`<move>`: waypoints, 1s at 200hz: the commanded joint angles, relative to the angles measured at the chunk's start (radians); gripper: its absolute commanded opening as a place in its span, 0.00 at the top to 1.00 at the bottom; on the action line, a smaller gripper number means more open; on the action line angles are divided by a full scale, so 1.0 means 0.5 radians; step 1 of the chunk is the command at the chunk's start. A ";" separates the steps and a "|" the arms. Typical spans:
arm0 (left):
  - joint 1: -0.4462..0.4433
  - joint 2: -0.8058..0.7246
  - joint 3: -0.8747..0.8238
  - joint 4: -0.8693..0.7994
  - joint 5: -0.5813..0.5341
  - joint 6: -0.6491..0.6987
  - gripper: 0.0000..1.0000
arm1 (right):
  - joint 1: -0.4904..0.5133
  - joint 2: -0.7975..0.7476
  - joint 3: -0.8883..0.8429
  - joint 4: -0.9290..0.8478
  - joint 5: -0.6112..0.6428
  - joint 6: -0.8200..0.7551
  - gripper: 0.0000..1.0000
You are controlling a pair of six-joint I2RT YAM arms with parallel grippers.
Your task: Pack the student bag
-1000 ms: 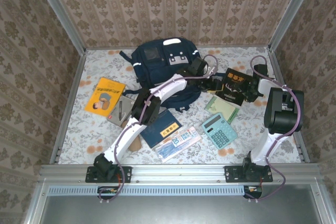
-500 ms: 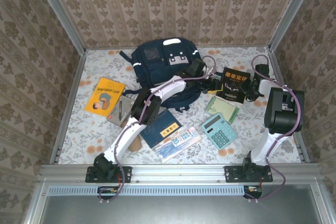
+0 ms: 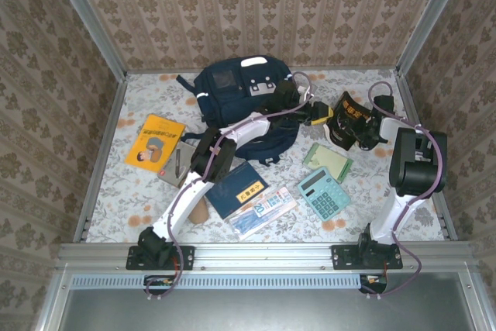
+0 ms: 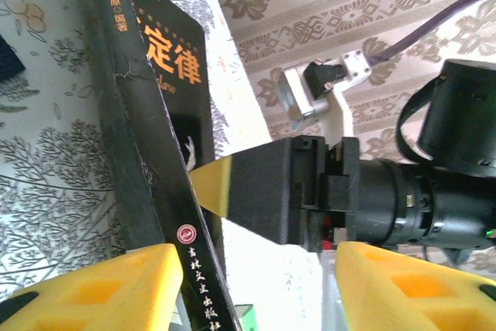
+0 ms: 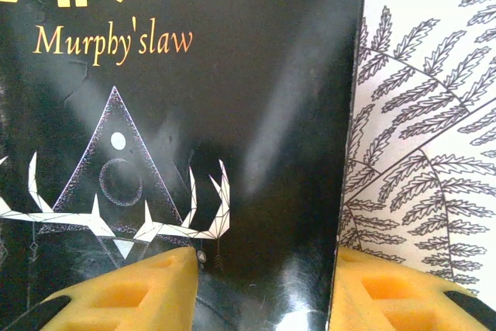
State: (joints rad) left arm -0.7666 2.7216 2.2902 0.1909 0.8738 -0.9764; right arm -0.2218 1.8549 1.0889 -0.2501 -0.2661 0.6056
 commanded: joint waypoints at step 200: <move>-0.247 -0.084 0.249 -1.109 -1.082 0.851 0.27 | 0.168 -0.087 -0.044 -0.124 -0.110 -0.041 0.57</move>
State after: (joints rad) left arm -0.8734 2.6686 2.3951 -0.4633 0.2974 -0.4919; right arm -0.1883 1.8492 1.0889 -0.2619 -0.2619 0.5968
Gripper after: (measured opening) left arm 0.725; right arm 0.428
